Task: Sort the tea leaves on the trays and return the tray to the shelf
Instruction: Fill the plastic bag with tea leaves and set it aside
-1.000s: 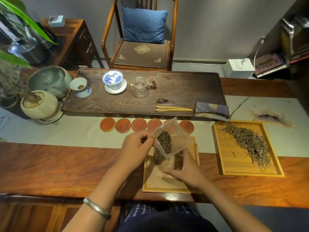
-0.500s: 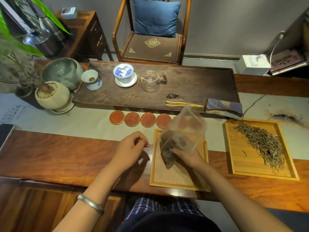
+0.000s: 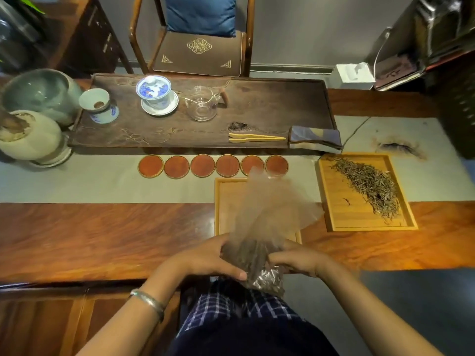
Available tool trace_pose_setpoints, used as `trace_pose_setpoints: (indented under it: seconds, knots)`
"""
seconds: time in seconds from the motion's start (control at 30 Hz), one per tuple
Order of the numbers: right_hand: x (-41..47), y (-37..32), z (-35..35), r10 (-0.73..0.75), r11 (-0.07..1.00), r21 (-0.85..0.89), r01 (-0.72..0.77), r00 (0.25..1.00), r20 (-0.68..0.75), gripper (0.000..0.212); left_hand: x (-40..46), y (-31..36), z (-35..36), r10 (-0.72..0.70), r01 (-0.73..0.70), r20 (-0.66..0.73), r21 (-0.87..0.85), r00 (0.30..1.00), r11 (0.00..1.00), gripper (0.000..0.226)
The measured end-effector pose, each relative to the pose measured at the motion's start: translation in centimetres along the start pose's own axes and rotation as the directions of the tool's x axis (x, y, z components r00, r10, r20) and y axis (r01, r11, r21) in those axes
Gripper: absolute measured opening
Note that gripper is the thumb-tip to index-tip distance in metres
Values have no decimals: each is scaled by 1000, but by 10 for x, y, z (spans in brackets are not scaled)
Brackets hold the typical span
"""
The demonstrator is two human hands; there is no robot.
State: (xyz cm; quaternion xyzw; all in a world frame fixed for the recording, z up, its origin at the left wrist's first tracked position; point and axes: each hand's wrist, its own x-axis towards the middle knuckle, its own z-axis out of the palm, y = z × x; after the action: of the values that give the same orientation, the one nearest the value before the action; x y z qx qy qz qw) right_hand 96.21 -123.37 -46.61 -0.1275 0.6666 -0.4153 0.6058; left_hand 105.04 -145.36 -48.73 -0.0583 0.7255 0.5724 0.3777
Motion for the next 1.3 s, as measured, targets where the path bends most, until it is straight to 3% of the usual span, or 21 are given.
trace_pose_setpoints:
  seconds: [0.07,0.17,0.37,0.57,0.83,1.03,1.17,1.3]
  knots:
    - [0,14,7,8,993,120,-2,999,-50,50,-4,-4,13,14,-16,-58,-20,998,1000,60]
    - [0,32,12,32,950,312,13,990,-138,46,-9,-12,28,36,-50,-171,-84,985,995,57]
    - [-7,44,21,78,901,430,49,959,-274,28,-10,-19,56,-23,-32,-319,-167,947,986,37]
    - [-18,68,34,66,962,269,39,927,-370,38,-4,-22,91,-33,-40,-364,-191,931,981,44]
    - [-39,65,35,8,997,70,19,933,-360,40,-3,-19,111,-101,-37,-436,-297,894,954,37]
    - [-44,57,32,-4,994,97,49,910,-415,28,-13,-6,104,-164,-21,-433,-392,887,920,47]
    - [-44,52,30,12,993,115,41,904,-427,37,-20,-2,96,-184,-28,-403,-464,896,885,65]
    - [-44,45,31,18,990,132,42,907,-421,38,-23,-7,90,-191,-4,-378,-458,906,889,66]
